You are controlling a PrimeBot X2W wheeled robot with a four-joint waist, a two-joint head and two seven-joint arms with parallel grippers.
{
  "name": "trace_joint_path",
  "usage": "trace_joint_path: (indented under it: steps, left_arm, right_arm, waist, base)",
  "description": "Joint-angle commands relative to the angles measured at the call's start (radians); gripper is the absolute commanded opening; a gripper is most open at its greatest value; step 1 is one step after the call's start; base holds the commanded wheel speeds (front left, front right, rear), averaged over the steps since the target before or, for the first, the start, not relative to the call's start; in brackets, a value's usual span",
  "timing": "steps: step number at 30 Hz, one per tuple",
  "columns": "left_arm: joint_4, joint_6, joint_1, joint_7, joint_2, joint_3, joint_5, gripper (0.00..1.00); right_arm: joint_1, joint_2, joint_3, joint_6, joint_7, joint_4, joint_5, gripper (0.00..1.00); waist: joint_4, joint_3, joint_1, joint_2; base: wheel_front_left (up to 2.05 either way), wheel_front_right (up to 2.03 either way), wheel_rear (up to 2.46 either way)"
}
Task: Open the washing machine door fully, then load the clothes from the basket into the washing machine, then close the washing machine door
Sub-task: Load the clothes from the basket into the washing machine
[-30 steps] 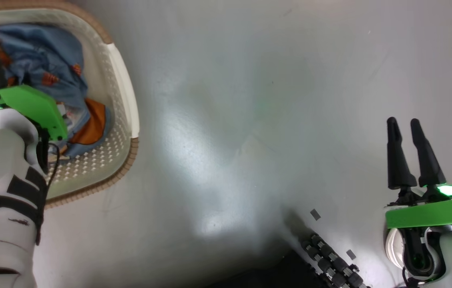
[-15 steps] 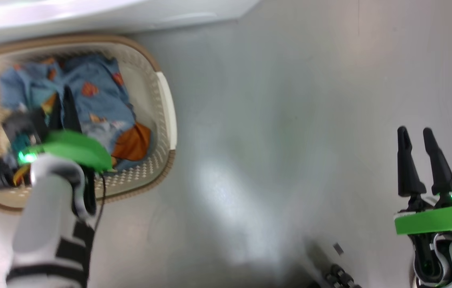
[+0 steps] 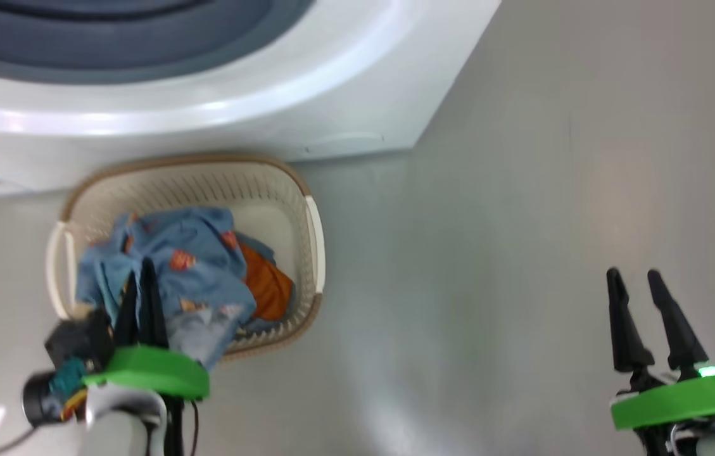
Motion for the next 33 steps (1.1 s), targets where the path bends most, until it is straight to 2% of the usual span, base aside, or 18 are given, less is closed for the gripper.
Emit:
trace_joint_path:
  steps: [1,7,18,26,33]
  left_arm:
    - [-0.047,0.011,0.048,-0.006,0.014,0.019,-0.004,0.0]
    - [-0.209,0.044,0.203,-0.006,0.014,0.001,-0.006,0.0]
    - [-0.329,0.043,0.351,-0.006,0.014,-0.03,0.036,0.0]
    - [-0.42,0.055,0.456,-0.006,0.014,-0.006,0.063,0.0]
    - [-0.472,0.056,0.5,-0.006,0.014,0.001,0.091,0.0]
  right_arm:
    - [0.039,-0.007,0.025,0.01,-0.005,-0.015,-0.018,1.0]
    - [0.094,0.001,0.024,0.01,-0.005,-0.015,-0.079,1.0]
    - [0.179,0.011,0.015,0.01,-0.005,-0.046,-0.26,1.0]
    - [0.233,0.043,0.008,0.01,-0.005,-0.047,-0.285,1.0]
    - [0.25,0.054,0.007,0.01,-0.005,-0.059,-0.302,1.0]
  waist:
    - [0.045,-0.136,0.0,0.0]
    - [0.063,-0.267,0.0,0.0]
    - [0.095,-0.42,0.0,0.0]
    - [0.094,-0.513,0.0,0.0]
    - [0.088,-0.535,0.0,0.0]
  base:
    - [0.0,0.0,0.0]
    - [0.0,0.0,0.0]
    - [0.0,0.0,0.0]
    - [0.0,0.0,0.0]
    - [0.0,0.0,0.0]
